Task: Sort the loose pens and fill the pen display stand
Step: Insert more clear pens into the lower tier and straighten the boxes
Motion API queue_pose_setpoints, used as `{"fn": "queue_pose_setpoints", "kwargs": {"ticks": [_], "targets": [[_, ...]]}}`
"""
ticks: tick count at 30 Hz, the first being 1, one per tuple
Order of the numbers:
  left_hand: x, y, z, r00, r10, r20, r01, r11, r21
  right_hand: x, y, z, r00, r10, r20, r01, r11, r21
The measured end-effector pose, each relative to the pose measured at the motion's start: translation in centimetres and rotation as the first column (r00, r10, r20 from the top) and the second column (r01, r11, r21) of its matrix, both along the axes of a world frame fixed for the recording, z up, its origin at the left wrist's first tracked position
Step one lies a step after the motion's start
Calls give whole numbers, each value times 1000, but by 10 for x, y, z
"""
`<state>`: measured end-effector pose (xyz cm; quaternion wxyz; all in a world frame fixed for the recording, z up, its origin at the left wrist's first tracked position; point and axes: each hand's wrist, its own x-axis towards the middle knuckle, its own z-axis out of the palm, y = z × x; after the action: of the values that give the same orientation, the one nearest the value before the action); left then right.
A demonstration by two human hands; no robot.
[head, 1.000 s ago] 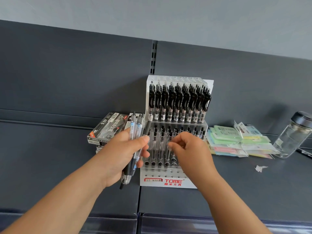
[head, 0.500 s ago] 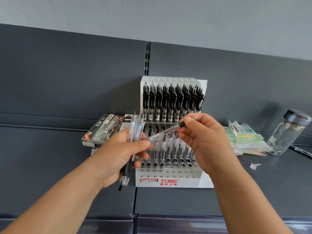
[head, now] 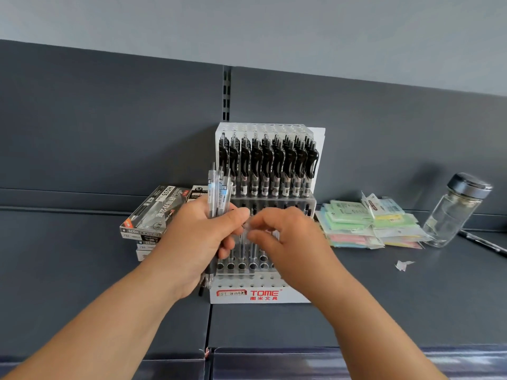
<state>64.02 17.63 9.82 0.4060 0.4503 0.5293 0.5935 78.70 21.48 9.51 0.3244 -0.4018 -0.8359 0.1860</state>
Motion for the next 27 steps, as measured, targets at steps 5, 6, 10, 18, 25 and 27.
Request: {"fn": "queue_pose_setpoints", "kwargs": {"ticks": [5, 6, 10, 18, 25, 27], "targets": [[-5, -2, -1, 997, 35, 75, -29, 996, -88, 11, 12, 0, 924, -128, -359, 74, 984, -160], [-5, -2, -2, 995, 43, 95, -32, 993, -112, 11, 14, -1, 908, -144, -393, 85, 983, -163], [-7, 0, -5, 988, 39, 152, -16, 989, -148, 7, 18, -7, 889, -156, -430, 89, 981, -171], [-8, -1, -6, 987, -20, 159, 40, 992, -122, 5, 22, -32, 957, -200, -208, 162, 969, -187], [-7, -1, -8, 994, -11, 104, 23, 994, -109, 4, 21, -40, 965, -258, -39, 245, 946, -211], [-4, -3, -6, 996, -10, 92, 19, 996, -93, 5, 19, -32, 966, -256, 39, 259, 952, -166]]}}
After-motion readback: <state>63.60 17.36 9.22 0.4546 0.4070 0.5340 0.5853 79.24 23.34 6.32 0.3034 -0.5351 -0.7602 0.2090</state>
